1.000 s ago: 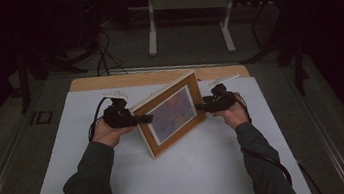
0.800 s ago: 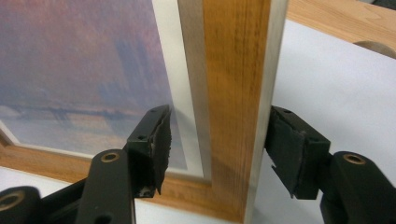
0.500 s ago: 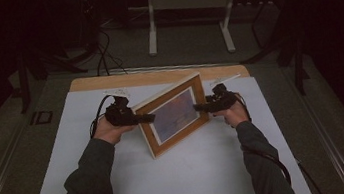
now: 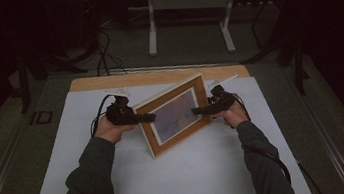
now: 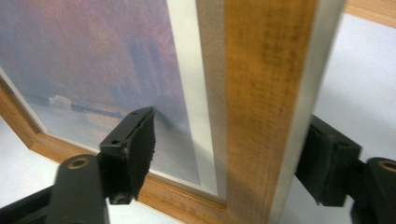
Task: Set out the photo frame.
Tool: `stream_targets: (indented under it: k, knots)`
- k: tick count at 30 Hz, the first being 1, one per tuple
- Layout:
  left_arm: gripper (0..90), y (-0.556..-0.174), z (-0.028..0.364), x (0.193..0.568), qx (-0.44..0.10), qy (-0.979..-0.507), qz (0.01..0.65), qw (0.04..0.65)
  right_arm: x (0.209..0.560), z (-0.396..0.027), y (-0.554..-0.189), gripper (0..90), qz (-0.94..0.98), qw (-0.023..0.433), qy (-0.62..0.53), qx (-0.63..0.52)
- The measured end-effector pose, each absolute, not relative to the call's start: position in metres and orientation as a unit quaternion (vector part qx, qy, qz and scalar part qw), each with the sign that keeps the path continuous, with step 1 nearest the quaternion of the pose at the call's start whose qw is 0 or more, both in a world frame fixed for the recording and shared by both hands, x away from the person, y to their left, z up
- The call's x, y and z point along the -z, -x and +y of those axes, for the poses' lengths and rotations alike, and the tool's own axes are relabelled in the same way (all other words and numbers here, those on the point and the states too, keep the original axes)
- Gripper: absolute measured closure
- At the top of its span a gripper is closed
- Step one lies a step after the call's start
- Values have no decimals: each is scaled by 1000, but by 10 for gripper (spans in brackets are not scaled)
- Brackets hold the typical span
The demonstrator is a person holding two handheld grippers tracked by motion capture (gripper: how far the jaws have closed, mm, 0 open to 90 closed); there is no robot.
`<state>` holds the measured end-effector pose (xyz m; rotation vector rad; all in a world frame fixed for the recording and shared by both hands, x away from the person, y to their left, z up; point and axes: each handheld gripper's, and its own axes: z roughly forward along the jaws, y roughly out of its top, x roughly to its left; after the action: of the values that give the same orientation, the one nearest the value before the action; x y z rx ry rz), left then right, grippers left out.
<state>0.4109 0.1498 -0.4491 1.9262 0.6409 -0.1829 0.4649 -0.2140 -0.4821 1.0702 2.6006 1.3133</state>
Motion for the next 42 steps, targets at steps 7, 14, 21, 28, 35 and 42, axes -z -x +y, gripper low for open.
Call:
stream_targets:
  k: [7,14,21,28,35,42]
  knots:
    - [748,-412,150,450,78,-803,268,526,483,-220,-464,323,834,15,-348,-428]
    - [732,-411,146,451,78,-802,279,523,487,-230,-461,411,823,9,-351,-447]
    - [608,-397,142,445,33,-800,305,516,487,-238,-459,521,821,17,-358,-445]
    - [574,-376,152,441,-20,-791,334,513,487,-240,-457,540,820,19,-359,-446]
    - [687,-357,167,447,-57,-779,358,512,487,-241,-454,553,822,21,-357,-443]
    - [695,-355,165,446,-65,-775,371,508,487,-241,-453,557,822,22,-358,-442]
